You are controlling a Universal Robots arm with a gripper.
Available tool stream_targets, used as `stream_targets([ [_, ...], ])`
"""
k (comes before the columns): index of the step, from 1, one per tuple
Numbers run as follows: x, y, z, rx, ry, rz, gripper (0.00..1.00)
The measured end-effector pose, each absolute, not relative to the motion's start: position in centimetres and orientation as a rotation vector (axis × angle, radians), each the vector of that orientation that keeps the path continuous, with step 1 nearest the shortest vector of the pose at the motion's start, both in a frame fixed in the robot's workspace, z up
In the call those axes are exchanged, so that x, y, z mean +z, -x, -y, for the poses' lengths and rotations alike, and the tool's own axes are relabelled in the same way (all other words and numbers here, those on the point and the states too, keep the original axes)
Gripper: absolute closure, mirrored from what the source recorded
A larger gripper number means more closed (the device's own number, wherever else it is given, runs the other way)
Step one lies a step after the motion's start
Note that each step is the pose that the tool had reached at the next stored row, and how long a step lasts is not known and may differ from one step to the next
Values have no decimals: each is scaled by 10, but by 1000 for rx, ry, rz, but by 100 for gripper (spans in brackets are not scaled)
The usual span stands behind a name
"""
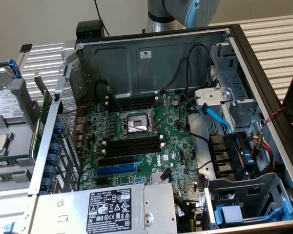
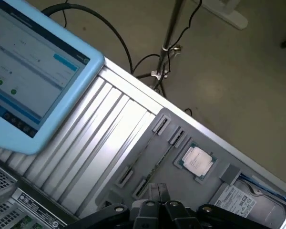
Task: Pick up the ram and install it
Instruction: 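Reach for the ram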
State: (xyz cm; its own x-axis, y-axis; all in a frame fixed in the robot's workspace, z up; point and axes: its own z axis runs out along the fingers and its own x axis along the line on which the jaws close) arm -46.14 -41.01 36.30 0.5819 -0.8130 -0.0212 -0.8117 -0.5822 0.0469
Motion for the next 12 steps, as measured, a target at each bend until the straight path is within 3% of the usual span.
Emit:
stream_targets([
  [12,360,461,410,-71,-2720,1524,89],
])
